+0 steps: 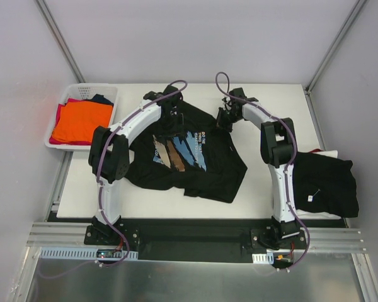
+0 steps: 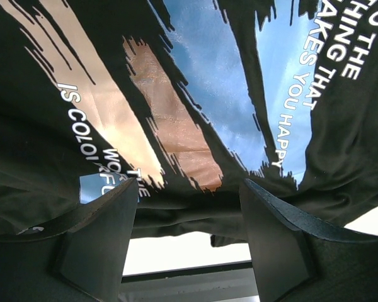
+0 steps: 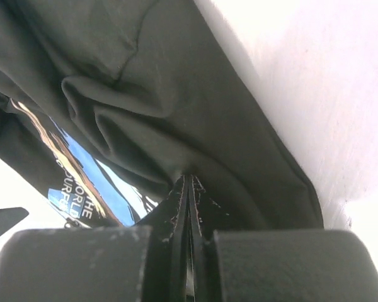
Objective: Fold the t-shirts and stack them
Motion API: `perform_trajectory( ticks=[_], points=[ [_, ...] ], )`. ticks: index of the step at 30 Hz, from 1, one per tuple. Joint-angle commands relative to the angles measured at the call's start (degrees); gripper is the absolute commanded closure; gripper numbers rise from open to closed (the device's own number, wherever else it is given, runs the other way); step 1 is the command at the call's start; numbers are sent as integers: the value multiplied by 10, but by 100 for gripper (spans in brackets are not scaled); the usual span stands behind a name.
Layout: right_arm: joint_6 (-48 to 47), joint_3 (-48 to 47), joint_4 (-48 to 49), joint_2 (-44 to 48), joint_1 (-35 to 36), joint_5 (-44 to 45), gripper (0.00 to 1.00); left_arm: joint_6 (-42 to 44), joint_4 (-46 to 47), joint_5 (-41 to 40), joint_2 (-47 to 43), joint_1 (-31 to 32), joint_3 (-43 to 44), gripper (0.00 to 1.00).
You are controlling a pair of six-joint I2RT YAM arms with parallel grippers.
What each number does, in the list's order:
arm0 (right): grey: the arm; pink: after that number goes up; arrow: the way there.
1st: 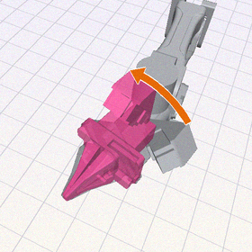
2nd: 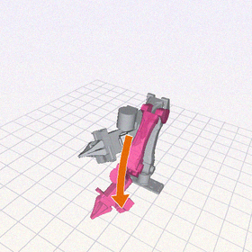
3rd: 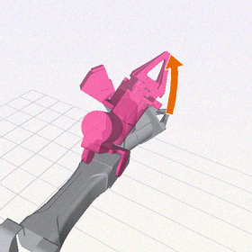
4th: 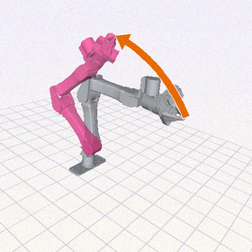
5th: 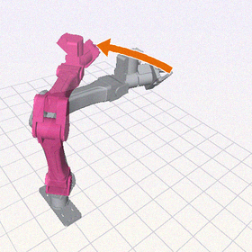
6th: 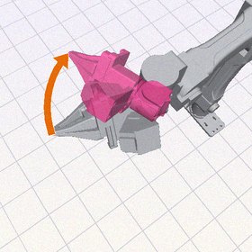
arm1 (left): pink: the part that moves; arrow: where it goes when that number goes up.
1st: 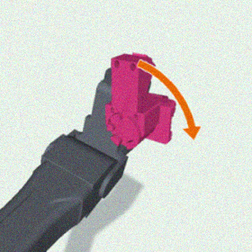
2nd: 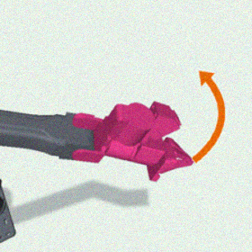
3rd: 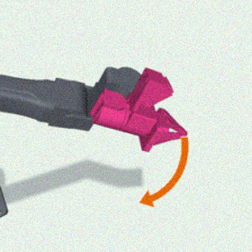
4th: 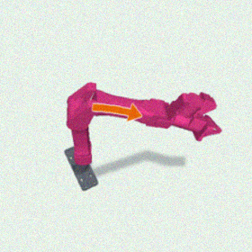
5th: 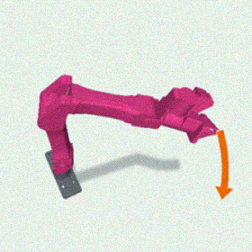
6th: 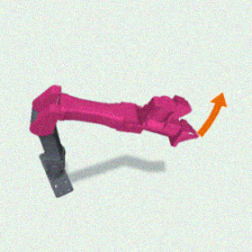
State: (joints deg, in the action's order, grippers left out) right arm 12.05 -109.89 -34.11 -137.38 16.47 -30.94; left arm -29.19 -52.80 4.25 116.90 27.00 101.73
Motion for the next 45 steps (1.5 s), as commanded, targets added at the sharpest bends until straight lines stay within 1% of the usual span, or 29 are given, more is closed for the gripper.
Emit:
perform_trajectory(
  ticks=[1, 4, 6, 13, 18, 20, 22, 24, 25, 26, 27, 29, 30, 31, 32, 34, 35, 36, 40, 41, 45],
  points=[
    [8, 82, 6, 52, -6, 72, 99, 13, -12, -1, 5, 2, 27, 35],
    [17, 146, 13, 114, -9, 122, 99, 11, -15, -2, 13, 2, 36, 34],
    [27, 167, 12, 151, -9, 151, 99, 8, -17, 1, 17, 2, 40, 34],
    [58, 212, -33, 200, -14, 208, 99, 0, -19, 5, 27, 1, 58, 34],
    [75, 252, -62, 232, -22, 272, 99, -6, -20, 1, 21, 1, 51, 34],
    [82, 267, -65, 257, -25, 300, 99, -10, -20, -2, 18, 1, 45, 34],
    [76, 275, -61, 268, -25, 306, 99, -11, -21, -3, 16, 2, 42, 34],
    [61, 269, -35, 270, -24, 258, 98, -15, -20, -5, 14, 2, 40, 33],
    [44, 266, -2, 269, -24, 234, 96, -16, -20, -5, 13, 2, 40, 32],
    [37, 261, 12, 270, -23, 196, 93, -19, -21, -6, 12, 2, 41, 31],
    [28, 254, 25, 267, -23, 180, 85, -22, -20, -7, 10, 2, 42, 30],
    [4, 215, 35, 260, -25, 148, 79, -27, -20, -11, 10, 1, 48, 29],
    [-1, 197, 34, 250, -26, 139, 73, -29, -20, -14, 10, 2, 50, 28],
    [-5, 168, 34, 243, -28, 130, 73, -30, -20, -14, 12, 2, 54, 28],
    [-9, 150, 33, 230, -32, 112, 73, -32, -21, -11, 15, 2, 56, 28],
    [-8, 122, 31, 195, -36, 95, 83, -35, -22, 0, 29, 0, 59, 29],
    [-9, 96, 31, 183, -40, 83, 90, -39, -22, 3, 34, 1, 60, 31],
    [-10, 86, 33, 172, -42, 78, 99, -40, -23, 7, 41, 1, 62, 32],
    [8, 46, 59, 106, -45, 40, 99, -47, -21, 19, 46, 2, 62, 34],
    [16, 40, 65, 80, -45, 22, 99, -47, -21, 21, 46, 2, 61, 34],
    [49, -2, 99, 29, -43, -35, 99, -48, -21, 19, 39, 2, 51, 34]
  ],
)
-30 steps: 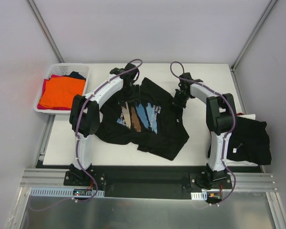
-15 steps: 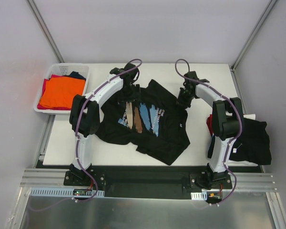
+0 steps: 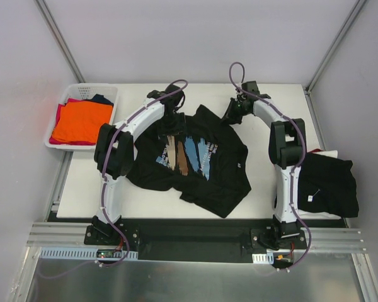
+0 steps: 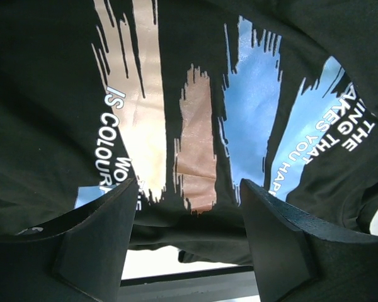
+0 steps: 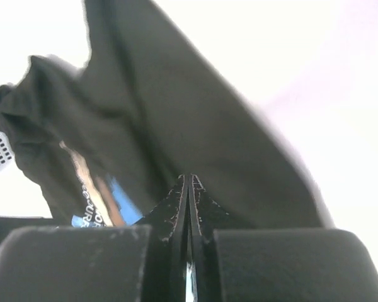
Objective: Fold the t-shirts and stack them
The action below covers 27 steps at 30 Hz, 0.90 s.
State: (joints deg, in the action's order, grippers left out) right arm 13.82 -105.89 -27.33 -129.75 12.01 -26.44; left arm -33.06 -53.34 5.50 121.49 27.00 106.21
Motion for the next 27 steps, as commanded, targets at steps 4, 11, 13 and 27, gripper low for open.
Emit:
perform_trajectory(
  ticks=[4, 11, 13, 27],
  points=[
    [56, -80, 46, -83, 5, -127, 99, -10, -16, 4, -12, 5, -4, 34],
    [53, -98, 14, -96, 4, -91, 99, -6, -16, 0, -13, 5, -7, 34],
    [45, -90, -4, -85, 0, -55, 99, -5, -17, -1, -13, 5, -7, 34],
    [39, -47, -38, -66, -33, 24, 99, -8, -17, 0, -6, 7, -15, 34]
  ],
)
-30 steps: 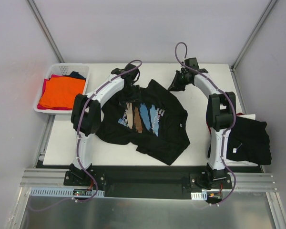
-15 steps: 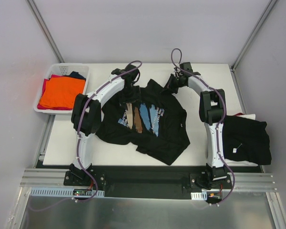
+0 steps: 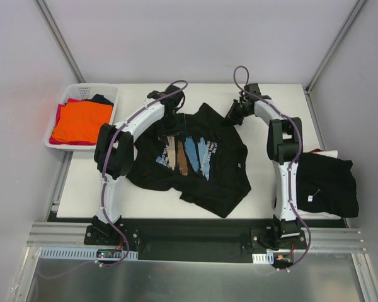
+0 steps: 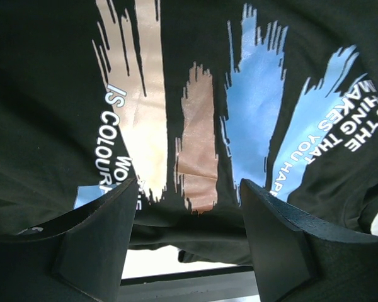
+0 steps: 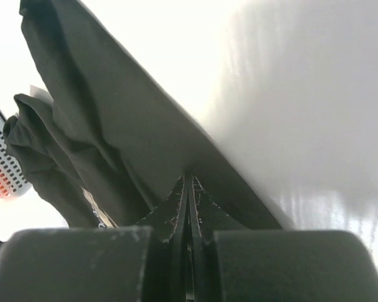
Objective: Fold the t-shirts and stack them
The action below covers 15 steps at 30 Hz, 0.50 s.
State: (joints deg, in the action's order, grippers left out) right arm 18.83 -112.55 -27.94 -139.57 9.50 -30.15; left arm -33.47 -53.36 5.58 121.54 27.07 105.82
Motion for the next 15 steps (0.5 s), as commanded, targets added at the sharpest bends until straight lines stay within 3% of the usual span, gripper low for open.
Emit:
perform_trajectory(
  ticks=[1, 15],
  points=[
    [-11, 29, -34, 36, -9, 86, 99, -4, -17, 0, -7, 6, -12, 34],
    [7, 44, -100, 76, -53, 236, 99, 10, -17, 4, 11, 6, 5, 34]
  ],
)
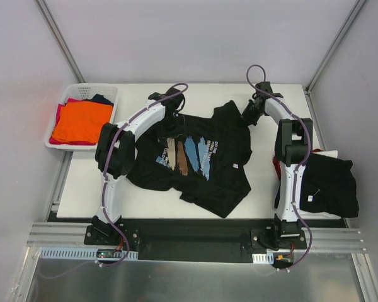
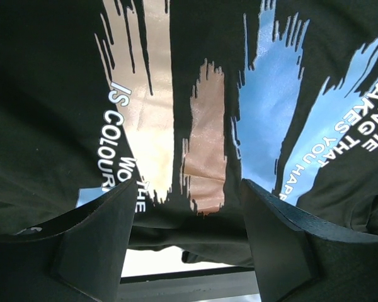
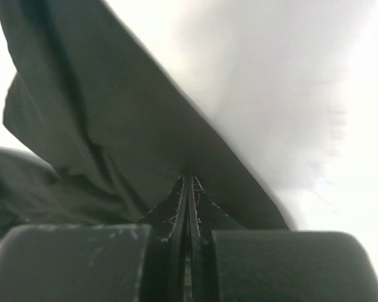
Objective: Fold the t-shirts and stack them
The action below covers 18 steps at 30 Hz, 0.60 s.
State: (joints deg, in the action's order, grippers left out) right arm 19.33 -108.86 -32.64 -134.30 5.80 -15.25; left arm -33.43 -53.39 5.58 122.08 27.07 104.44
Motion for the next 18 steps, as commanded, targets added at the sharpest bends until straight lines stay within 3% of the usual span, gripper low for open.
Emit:
perform_trajectory(
  ticks=[1, 15, 18],
  points=[
    [3, 8, -55, 24, -21, 90, 99, 11, -19, 4, 6, 7, 19, 34],
    [11, 6, -81, 39, -47, 146, 99, 28, -25, 3, 16, 6, 30, 33],
    [-9, 15, -39, 40, -50, 60, 97, 29, -24, 5, 14, 6, 27, 32]
  ],
)
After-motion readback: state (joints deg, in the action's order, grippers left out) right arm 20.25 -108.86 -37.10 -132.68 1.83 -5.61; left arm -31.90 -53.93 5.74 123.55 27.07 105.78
